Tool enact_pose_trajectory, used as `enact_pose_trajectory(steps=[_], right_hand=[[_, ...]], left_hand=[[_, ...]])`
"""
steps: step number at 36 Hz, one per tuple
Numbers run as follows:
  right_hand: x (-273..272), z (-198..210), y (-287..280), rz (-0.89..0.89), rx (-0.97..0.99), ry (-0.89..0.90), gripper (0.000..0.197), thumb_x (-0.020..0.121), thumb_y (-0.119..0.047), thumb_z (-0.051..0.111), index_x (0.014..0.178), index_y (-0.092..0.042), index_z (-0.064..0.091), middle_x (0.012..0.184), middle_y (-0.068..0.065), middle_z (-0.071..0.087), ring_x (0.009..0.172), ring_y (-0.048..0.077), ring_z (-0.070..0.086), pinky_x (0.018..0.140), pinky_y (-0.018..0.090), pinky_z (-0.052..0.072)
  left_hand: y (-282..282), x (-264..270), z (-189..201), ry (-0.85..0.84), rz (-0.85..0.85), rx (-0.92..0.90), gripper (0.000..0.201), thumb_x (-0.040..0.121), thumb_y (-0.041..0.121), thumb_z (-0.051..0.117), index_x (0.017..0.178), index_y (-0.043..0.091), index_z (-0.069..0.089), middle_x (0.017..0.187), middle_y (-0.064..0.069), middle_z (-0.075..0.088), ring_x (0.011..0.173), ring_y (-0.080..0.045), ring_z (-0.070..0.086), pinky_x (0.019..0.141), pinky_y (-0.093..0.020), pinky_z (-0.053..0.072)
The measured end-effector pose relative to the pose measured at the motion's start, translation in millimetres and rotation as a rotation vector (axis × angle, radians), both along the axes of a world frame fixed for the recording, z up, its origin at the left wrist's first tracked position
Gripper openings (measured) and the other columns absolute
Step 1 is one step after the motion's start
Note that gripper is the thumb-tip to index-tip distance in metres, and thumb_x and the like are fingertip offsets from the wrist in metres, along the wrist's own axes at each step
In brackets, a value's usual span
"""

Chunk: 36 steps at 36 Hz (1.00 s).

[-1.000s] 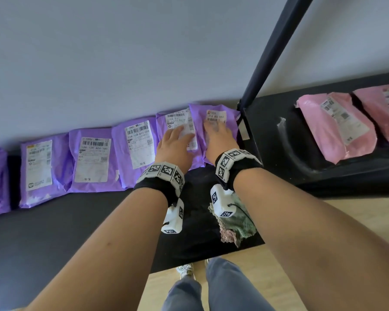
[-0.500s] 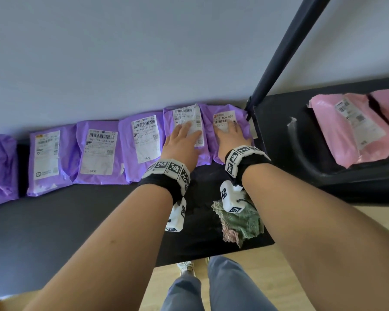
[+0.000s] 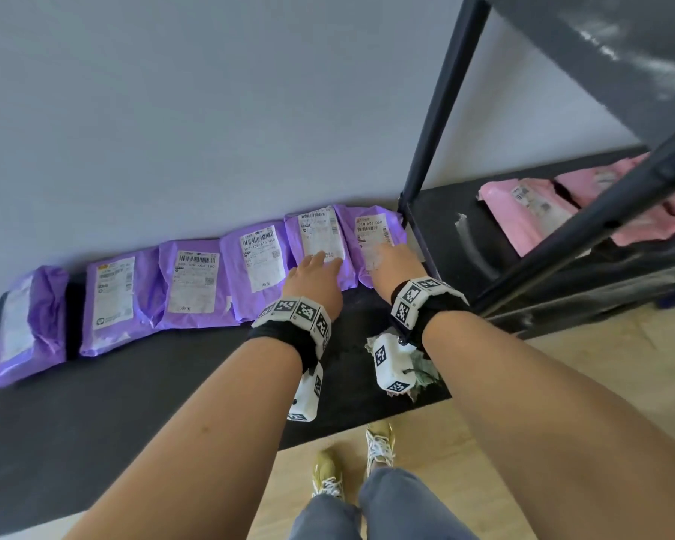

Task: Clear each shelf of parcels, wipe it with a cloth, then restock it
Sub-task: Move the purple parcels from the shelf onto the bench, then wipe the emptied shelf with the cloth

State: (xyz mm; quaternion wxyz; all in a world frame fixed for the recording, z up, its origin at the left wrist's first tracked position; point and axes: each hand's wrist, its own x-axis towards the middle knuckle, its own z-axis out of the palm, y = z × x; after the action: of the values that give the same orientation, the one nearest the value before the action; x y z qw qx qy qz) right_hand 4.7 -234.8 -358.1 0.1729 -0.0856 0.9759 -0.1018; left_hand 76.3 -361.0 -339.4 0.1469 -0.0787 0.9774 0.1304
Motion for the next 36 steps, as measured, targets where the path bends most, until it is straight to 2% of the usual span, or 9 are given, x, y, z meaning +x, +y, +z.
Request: enact_pose_trajectory(steps=[5,9,11,18,23,27,30,33,36], right_hand=[[40.8,2.4,19.3,-0.069,-0.120,-0.026,0.039,0.091,-0.012,0.052,0.130,-0.015,0.050,0.126,0.014,0.050,0.111,0.033,0.055,0.082,0.033,0.045],[66.7,-0.8,37.9,-0.056,-0.122,-0.100,0.049,0.089,-0.013,0.050,0.138,-0.020,0.048,0.135,0.014,0.047,0.120,0.033,0.051,0.099,0.037,0.044],[76.5,-5.6,47.3,-0.067,-0.084,-0.118,0.052,0.090,-0.015,0.051,0.141,-0.023,0.045,0.136,0.014,0.046,0.122,0.033,0.050,0.102,0.041,0.043],[99.4,-29.7,73.7,-0.001,0.038,-0.193,0.052,0.092,-0.019,0.049,0.143,-0.025,0.042,0.131,0.013,0.050,0.119,0.033,0.052,0.097,0.039,0.044],[105.5,-48.5,86.8,0.100,0.065,-0.255,0.058,0.089,-0.026,0.060,0.143,-0.029,0.041,0.138,0.010,0.044,0.124,0.031,0.047,0.102,0.040,0.043],[112.3,-60.7,92.8,0.174,0.068,-0.187,0.074,0.087,-0.040,0.063,0.149,-0.026,0.024,0.144,0.011,0.033,0.128,0.032,0.036,0.098,0.044,0.043],[119.2,-67.8,94.6,0.191,0.090,-0.093,0.074,0.088,-0.043,0.062,0.149,-0.025,0.024,0.146,0.012,0.026,0.128,0.032,0.033,0.094,0.042,0.043],[123.6,-74.0,93.6,0.224,0.118,-0.062,0.072,0.089,-0.038,0.062,0.149,-0.022,0.025,0.148,0.016,0.023,0.129,0.034,0.030,0.095,0.040,0.042],[123.8,-73.1,93.1,0.230,0.115,-0.045,0.062,0.089,-0.024,0.062,0.144,-0.020,0.034,0.142,0.015,0.030,0.127,0.033,0.032,0.092,0.039,0.043]], left_hand=[[7.6,27.3,-6.5,-0.041,-0.017,0.014,0.053,0.093,0.019,0.047,0.144,0.021,0.034,0.150,-0.006,0.033,0.138,-0.028,0.029,0.111,-0.041,0.027],[19.5,46.4,-16.3,-0.049,-0.019,0.025,0.052,0.090,0.020,0.047,0.141,0.019,0.038,0.139,-0.006,0.045,0.130,-0.030,0.039,0.106,-0.041,0.035],[27.0,55.5,-19.6,-0.072,-0.014,0.029,0.051,0.091,0.022,0.048,0.141,0.018,0.040,0.140,-0.005,0.043,0.130,-0.029,0.039,0.105,-0.040,0.036],[51.0,80.4,-35.7,-0.172,0.026,0.063,0.052,0.094,0.024,0.046,0.145,0.021,0.034,0.149,-0.004,0.033,0.136,-0.027,0.032,0.107,-0.041,0.032],[70.7,97.3,-50.1,-0.211,0.118,0.071,0.051,0.094,0.021,0.045,0.144,0.019,0.036,0.149,-0.005,0.033,0.136,-0.027,0.031,0.108,-0.040,0.032],[89.9,110.9,-57.5,-0.169,0.225,0.095,0.052,0.089,0.012,0.043,0.141,0.020,0.042,0.149,-0.004,0.035,0.136,-0.025,0.030,0.108,-0.039,0.031],[104.2,119.4,-63.3,-0.124,0.283,0.099,0.051,0.088,0.010,0.044,0.139,0.019,0.045,0.148,-0.003,0.036,0.137,-0.024,0.028,0.108,-0.038,0.030],[114.5,125.5,-67.5,-0.106,0.323,0.102,0.052,0.088,0.011,0.045,0.139,0.019,0.044,0.148,-0.003,0.036,0.137,-0.023,0.027,0.109,-0.037,0.029],[120.4,131.1,-66.9,-0.087,0.352,0.099,0.052,0.087,0.010,0.045,0.138,0.019,0.045,0.147,-0.003,0.037,0.137,-0.023,0.028,0.109,-0.037,0.029]])
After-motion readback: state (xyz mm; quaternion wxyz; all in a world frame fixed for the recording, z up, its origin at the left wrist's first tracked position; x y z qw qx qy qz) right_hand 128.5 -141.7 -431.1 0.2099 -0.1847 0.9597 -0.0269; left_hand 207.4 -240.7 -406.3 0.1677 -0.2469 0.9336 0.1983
